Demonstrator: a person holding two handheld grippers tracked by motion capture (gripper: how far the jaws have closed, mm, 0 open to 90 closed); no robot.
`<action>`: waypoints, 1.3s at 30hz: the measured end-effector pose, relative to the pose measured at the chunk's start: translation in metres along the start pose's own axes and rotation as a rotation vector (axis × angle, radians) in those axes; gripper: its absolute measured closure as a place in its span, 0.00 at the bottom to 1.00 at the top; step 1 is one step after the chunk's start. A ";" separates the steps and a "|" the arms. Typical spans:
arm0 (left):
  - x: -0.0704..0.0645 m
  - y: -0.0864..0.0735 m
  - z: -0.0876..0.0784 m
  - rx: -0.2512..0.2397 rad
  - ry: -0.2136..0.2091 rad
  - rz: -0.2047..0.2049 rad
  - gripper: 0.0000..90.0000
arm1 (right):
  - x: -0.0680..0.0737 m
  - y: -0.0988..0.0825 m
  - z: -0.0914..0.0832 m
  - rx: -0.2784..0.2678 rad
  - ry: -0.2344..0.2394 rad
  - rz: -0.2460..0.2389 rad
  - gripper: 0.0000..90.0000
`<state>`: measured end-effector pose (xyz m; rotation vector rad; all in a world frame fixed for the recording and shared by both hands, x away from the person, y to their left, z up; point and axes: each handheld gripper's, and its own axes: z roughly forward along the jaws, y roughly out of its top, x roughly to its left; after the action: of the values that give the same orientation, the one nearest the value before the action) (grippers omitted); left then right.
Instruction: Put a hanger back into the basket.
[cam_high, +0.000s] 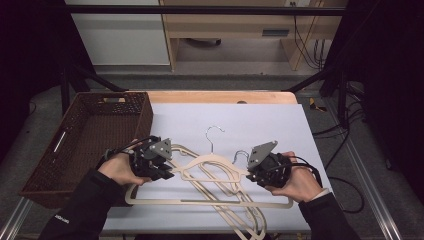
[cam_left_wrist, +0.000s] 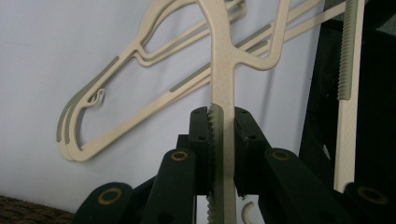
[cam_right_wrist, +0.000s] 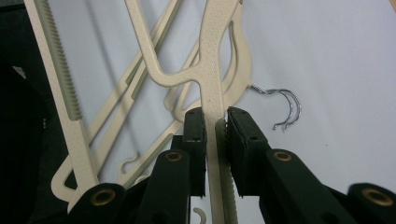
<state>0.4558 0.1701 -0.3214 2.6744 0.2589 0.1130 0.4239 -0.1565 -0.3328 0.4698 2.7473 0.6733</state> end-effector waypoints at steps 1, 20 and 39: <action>0.000 0.000 0.000 0.000 0.001 -0.003 0.88 | 0.000 0.000 0.000 -0.003 -0.005 0.007 0.86; -0.003 -0.007 -0.008 -0.061 0.077 -0.039 0.89 | -0.014 -0.023 -0.023 -0.179 -0.085 0.152 0.55; 0.001 -0.019 -0.039 -0.161 0.211 -0.132 0.89 | -0.035 -0.085 -0.057 -0.329 -0.218 0.382 0.44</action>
<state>0.4493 0.2038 -0.2946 2.4784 0.4716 0.3606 0.4161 -0.2637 -0.3185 0.9366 2.3010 1.0708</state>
